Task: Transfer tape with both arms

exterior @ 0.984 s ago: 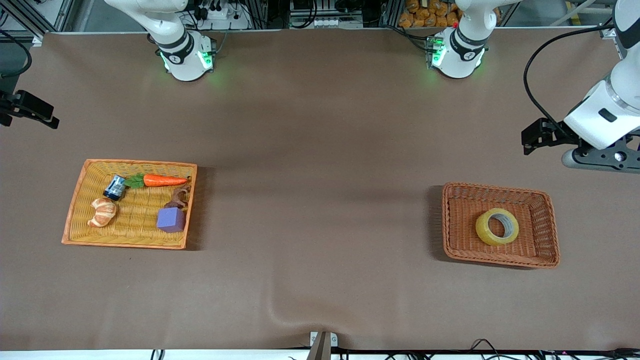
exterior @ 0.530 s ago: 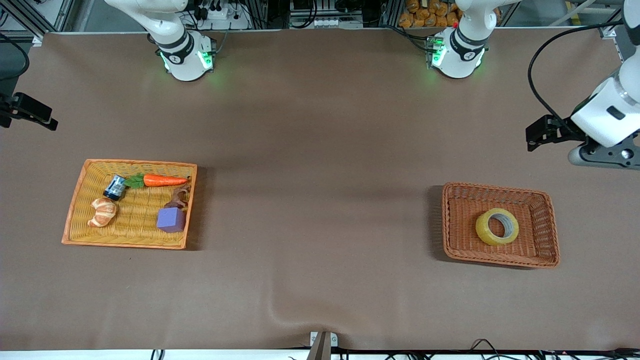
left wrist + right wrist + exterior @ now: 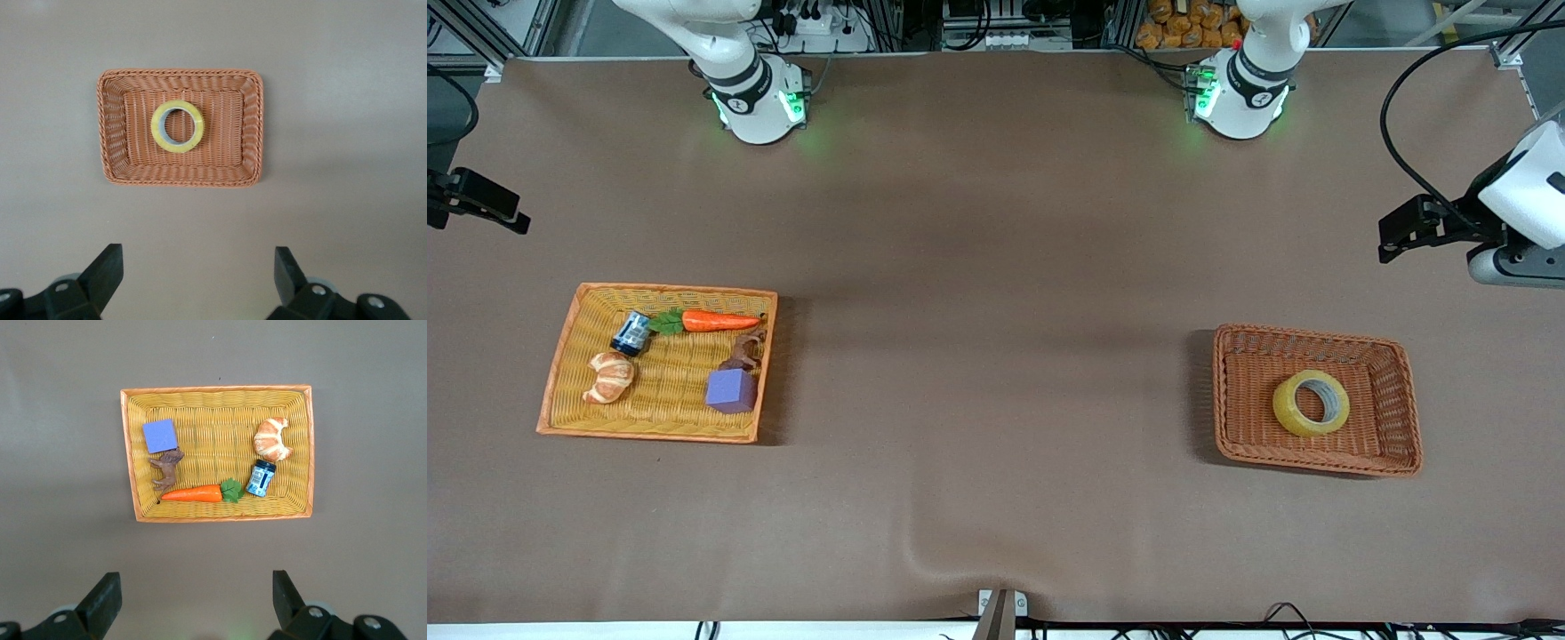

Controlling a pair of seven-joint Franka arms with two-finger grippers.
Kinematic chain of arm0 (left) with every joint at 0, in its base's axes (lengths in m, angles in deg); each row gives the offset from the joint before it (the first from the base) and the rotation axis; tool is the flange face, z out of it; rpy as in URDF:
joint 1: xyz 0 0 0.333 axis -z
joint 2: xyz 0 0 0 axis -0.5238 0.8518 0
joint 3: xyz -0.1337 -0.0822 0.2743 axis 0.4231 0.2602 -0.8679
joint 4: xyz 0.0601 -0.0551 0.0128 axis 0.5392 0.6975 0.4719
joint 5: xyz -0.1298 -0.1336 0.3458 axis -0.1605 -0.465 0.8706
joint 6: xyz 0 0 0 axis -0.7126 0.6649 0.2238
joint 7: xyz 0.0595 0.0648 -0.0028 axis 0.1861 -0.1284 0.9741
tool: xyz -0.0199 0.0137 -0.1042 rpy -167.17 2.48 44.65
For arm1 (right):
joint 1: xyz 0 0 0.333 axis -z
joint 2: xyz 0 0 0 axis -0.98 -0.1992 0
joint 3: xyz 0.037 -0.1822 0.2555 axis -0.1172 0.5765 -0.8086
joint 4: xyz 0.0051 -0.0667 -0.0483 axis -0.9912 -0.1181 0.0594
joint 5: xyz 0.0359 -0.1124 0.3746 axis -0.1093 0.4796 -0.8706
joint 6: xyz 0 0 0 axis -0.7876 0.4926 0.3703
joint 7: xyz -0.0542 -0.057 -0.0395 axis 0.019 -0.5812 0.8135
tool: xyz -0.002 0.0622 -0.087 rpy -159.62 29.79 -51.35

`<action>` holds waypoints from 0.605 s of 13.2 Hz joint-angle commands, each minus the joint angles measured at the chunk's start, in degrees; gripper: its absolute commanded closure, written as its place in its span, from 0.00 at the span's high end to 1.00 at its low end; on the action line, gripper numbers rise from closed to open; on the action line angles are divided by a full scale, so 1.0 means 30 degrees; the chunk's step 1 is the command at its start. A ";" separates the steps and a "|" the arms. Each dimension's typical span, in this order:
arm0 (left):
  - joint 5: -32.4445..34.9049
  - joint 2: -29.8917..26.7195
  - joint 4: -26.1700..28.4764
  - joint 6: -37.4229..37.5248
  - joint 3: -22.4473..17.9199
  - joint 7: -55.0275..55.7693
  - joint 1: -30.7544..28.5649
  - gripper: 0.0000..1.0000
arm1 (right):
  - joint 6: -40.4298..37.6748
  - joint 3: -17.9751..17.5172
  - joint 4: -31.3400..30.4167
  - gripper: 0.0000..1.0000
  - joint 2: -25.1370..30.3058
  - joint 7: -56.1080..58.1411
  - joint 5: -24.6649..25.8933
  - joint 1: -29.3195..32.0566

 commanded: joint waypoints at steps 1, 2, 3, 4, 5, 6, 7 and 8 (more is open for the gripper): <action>-0.0532 -0.1929 0.1997 -0.0986 -0.2679 -0.0083 0.2425 1.00 | -0.0005 -0.0147 0.0092 1.00 -0.0042 -0.0027 -0.0329 0.0278; -0.0735 -0.2226 0.2468 -0.1050 -0.4584 -0.0082 0.3981 1.00 | -0.0005 -0.0147 0.0121 1.00 -0.0042 -0.0027 -0.0329 0.0278; -0.1201 -0.2664 0.2879 -0.1079 -0.5531 -0.0082 0.4547 1.00 | -0.0005 -0.0147 0.0121 1.00 -0.0042 -0.0027 -0.0329 0.0278; -0.1292 -0.2871 0.3144 -0.1109 -0.5918 -0.0111 0.4727 1.00 | -0.0005 -0.0147 0.0121 1.00 -0.0042 -0.0027 -0.0329 0.0278; -0.1148 -0.2931 0.3176 -0.1109 -0.6124 -0.0054 0.4787 1.00 | -0.0005 -0.0147 0.0121 1.00 -0.0042 -0.0056 -0.0329 0.0249; -0.0857 -0.2874 0.2973 -0.1080 -0.6185 -0.0111 0.4816 1.00 | -0.0034 -0.0089 0.0121 1.00 -0.0042 -0.0028 -0.0329 0.0132; -0.0680 -0.2699 0.2710 -0.1080 -0.6156 -0.0170 0.4701 1.00 | -0.0034 -0.0089 0.0121 1.00 -0.0042 -0.0027 -0.0358 0.0189; -0.0620 -0.2640 0.2389 -0.1080 -0.6127 -0.0112 0.4642 1.00 | -0.0034 -0.0089 0.0121 1.00 -0.0042 -0.0027 -0.0330 0.0190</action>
